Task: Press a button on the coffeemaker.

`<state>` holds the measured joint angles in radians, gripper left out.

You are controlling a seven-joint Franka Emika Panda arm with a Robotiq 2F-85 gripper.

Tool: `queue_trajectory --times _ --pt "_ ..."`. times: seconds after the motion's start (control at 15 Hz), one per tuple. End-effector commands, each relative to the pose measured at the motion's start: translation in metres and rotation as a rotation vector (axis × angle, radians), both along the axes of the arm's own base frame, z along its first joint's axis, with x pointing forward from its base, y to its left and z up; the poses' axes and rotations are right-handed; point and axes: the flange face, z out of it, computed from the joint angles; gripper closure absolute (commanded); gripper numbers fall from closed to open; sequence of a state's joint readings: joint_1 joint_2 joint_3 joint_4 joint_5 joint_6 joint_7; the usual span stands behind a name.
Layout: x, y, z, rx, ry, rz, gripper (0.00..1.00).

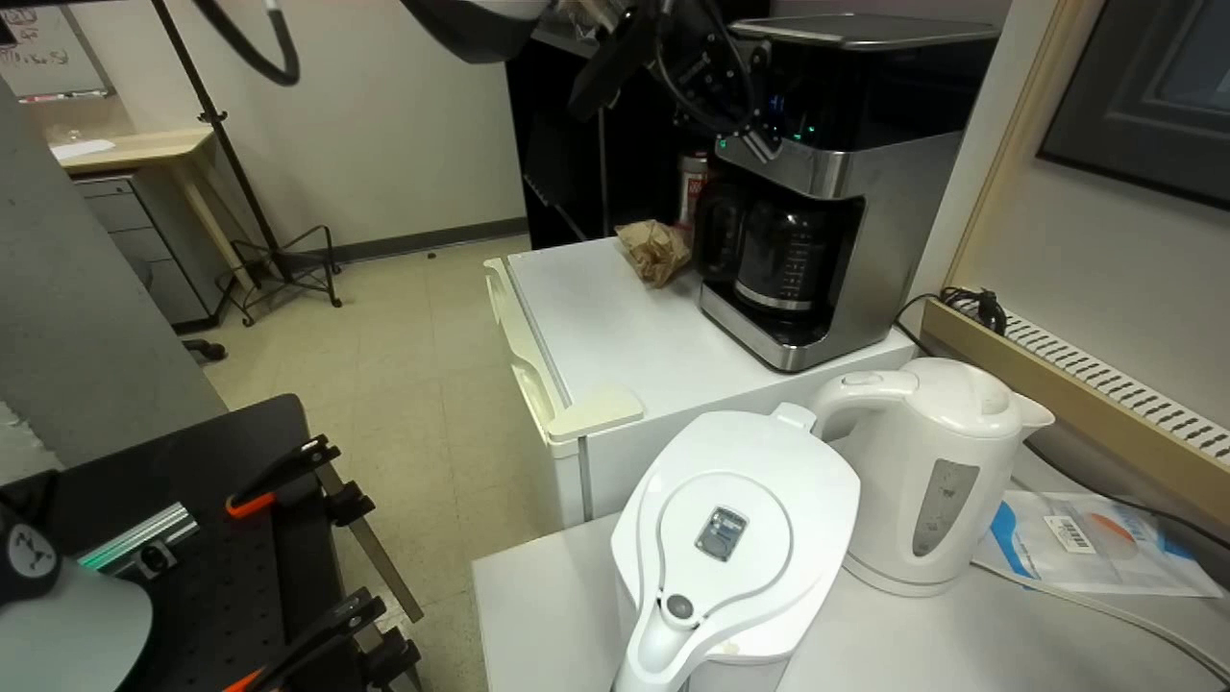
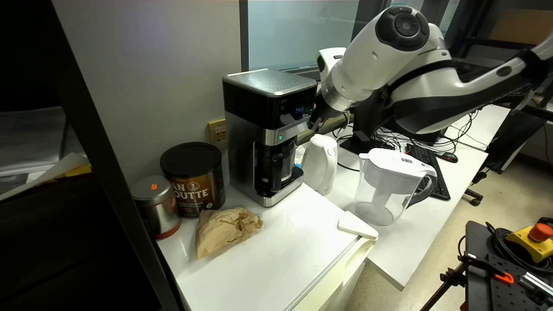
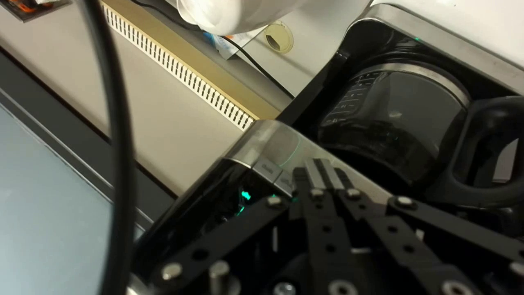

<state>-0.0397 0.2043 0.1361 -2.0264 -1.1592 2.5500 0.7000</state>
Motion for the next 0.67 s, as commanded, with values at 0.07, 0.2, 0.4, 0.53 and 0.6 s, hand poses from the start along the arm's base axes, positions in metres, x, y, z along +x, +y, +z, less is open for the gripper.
queue_trajectory --times 0.07,0.2,0.4,0.53,0.6 --pt "0.022 0.000 -0.002 0.011 -0.041 -0.004 0.98" --pt "0.022 -0.002 -0.003 0.012 -0.043 -0.009 0.98" --pt "0.018 -0.001 -0.002 0.016 -0.041 -0.008 0.98" --pt "0.004 0.003 0.001 0.017 -0.025 0.013 0.98" --pt "-0.006 0.006 0.003 0.012 -0.017 0.030 0.98"
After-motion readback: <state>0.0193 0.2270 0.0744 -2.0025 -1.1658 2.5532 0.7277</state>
